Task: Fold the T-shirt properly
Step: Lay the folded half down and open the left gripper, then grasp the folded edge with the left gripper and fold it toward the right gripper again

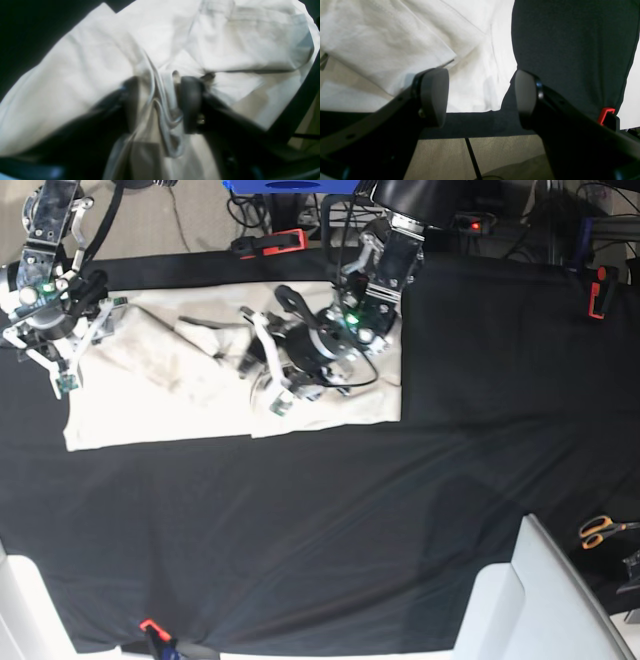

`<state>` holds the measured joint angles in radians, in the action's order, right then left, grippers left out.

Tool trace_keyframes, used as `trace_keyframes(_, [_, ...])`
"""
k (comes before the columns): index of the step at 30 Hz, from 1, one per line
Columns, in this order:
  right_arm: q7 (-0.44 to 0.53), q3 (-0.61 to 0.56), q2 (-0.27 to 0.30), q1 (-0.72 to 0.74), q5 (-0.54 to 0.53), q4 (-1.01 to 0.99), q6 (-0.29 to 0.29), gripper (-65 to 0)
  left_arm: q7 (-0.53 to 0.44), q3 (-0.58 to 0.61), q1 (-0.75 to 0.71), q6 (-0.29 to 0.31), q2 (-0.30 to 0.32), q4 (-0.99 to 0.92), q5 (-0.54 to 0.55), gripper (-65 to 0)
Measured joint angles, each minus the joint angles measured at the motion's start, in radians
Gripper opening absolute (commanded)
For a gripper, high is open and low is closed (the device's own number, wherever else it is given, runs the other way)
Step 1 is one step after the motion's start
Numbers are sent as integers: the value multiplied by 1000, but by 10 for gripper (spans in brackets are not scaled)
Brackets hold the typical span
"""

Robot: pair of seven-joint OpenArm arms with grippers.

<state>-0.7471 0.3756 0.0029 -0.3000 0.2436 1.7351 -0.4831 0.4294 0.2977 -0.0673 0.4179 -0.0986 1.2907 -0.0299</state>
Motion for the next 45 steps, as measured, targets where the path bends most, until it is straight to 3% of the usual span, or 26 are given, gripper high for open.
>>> trace_keyframes(6, [0,0,0,0,0,0,0,-254,0,143,13,9,-6,0,4,-311])
trace_keyframes(13, [0,0,0,0,0,0,0,-254,7,167,3,8,-5,61,3,-318])
trace_keyframes(16, [1,0,0,0,-2,0,0,-254,-8,81,-20,26,31,172,19,-408])
trace_keyframes(19, [0,0,3,1,0,1,0,-254,43,-103,-57,5,62,256,1,-635])
trace_keyframes(23, [0,0,1,1,-2,2,0,-254,121,-280,-54,2,103,267,-14,-650])
trace_keyframes(28, [-4,-10,-1,-11,5,47,-5,-255,118,-329,-53,6,156,267,5,-650])
trace_keyframes(30, [-2,-50,0,-43,13,121,-51,-287,118,-329,-55,8,175,267,4,-650])
trace_keyframes(33, [0,-169,-14,-120,-2,235,-133,-390,121,-332,-55,8,185,272,3,-650])
trace_keyframes(38, [-2,-350,-24,-170,-2,252,-144,-635,113,-329,-55,11,203,306,7,-650])
trace_keyframes(45, [-5,-401,-22,-180,6,246,-138,-635,121,-340,-111,10,210,294,1,-650])
